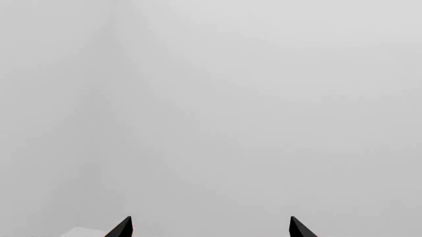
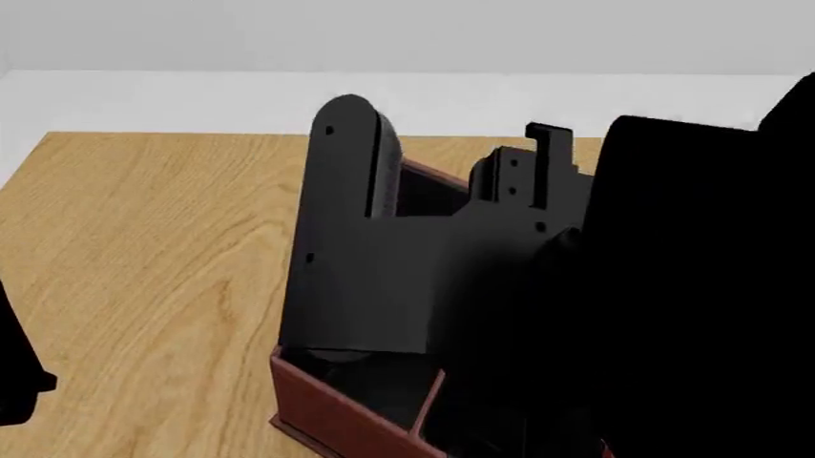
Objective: Pick up the book and place it in the front compartment of the caddy.
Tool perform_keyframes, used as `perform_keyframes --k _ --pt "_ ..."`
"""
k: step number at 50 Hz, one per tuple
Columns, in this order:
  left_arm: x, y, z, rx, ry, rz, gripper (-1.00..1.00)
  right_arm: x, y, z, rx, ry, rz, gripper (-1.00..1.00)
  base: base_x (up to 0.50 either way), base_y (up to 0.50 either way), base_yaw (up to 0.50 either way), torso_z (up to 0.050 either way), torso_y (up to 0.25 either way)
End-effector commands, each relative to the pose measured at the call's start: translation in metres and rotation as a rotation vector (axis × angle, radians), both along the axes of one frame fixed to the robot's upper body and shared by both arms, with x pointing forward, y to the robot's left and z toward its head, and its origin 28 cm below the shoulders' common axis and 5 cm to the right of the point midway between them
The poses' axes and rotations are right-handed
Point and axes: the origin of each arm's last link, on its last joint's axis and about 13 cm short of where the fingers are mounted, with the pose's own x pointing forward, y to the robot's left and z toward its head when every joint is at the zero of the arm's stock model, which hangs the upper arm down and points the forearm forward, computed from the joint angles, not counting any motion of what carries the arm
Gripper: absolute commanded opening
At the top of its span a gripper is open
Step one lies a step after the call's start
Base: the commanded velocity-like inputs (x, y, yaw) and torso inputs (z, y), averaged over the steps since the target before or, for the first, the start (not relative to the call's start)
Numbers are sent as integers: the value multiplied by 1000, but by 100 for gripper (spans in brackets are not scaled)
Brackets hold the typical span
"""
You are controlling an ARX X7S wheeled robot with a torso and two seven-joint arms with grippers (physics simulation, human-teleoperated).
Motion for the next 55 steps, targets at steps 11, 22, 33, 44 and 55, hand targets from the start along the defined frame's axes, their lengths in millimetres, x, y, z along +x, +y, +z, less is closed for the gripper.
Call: perform_keyframes --k 11,22,33,44,55 --pt "1 0 -3 -3 5 0 100 14 6 -31 -54 123 57 100 0 0 0 0 0" --pt "2 0 -5 -5 10 0 100 18 9 -45 -60 178 72 100 0 0 0 0 0" --pt "1 0 -4 -1 10 2 100 19 4 -61 -66 225 62 100 0 0 0 0 0" --pt "2 -1 -4 -1 13 -1 100 24 2 -83 -98 270 42 100 0 0 0 0 0" --pt "1 0 -6 -5 17 1 100 28 -1 -96 -132 304 14 100 0 0 0 0 0"
